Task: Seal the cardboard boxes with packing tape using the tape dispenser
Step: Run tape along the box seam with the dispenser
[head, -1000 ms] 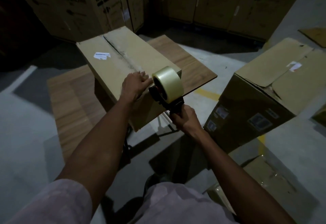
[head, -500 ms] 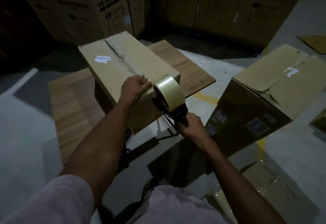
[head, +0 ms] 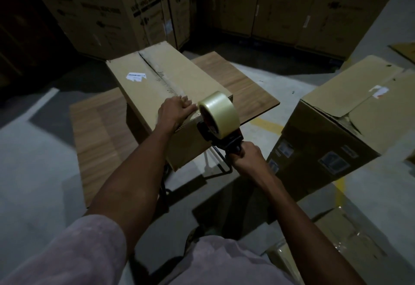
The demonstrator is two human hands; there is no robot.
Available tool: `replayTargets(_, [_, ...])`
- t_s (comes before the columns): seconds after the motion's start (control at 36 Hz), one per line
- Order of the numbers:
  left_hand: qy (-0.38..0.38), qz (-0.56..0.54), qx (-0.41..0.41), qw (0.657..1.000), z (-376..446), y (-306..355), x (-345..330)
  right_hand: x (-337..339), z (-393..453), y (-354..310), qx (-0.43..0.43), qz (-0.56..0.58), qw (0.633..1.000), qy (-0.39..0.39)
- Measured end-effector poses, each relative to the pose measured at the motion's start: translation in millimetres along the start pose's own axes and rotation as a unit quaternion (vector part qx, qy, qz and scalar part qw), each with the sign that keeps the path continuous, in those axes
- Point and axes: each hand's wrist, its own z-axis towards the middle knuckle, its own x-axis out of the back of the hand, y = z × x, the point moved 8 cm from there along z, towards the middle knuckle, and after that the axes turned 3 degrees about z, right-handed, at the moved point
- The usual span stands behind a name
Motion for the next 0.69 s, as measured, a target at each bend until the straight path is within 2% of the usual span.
replayTargets(0.5, [0.001,0.021,-0.002,1.0,-2,3,0,7,-13,23,-0.036,0.023,0.999,-0.011])
replayTargets(0.69, [0.021,0.009,0.01,1.0,-5,3,2,-14,1,25,-0.047,-0.064,0.997,-0.008])
